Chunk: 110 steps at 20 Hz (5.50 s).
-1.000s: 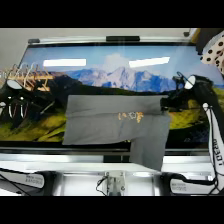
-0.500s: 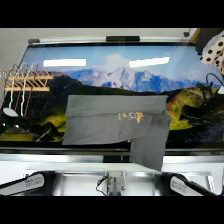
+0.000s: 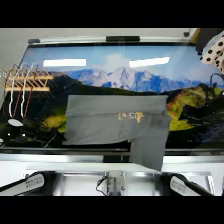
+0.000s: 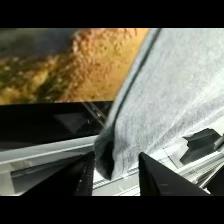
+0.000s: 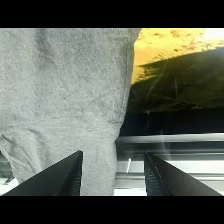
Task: Fold the shirts.
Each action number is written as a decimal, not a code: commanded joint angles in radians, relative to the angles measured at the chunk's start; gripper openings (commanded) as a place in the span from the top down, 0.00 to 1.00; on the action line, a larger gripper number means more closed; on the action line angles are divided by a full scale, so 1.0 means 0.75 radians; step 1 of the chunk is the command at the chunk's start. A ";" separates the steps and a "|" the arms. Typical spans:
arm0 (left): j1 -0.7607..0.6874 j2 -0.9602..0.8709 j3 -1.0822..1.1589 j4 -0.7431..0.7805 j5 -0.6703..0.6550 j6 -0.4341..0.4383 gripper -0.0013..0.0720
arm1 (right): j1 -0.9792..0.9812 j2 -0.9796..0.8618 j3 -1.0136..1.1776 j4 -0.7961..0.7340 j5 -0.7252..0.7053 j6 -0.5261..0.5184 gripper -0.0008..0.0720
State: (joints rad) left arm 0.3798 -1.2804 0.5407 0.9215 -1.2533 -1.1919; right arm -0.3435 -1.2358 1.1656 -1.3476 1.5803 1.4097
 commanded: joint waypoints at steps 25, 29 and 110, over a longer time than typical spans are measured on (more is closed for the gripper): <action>0.000 0.011 -0.025 -0.053 0.046 0.054 0.94 | 0.105 0.008 -0.774 0.191 -0.420 -0.130 0.91; 0.000 0.039 0.076 -0.063 0.005 0.200 0.94 | 0.105 0.085 -0.660 0.320 -0.349 -0.261 0.91; -0.894 -0.458 1.464 0.004 0.021 -0.328 0.95 | 0.509 0.042 0.281 0.629 -0.399 0.155 0.91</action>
State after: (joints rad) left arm -0.3977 -1.7573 1.6379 0.6472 -1.1381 -1.3823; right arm -0.0860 -1.1351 1.3743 -0.8680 1.4326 1.5295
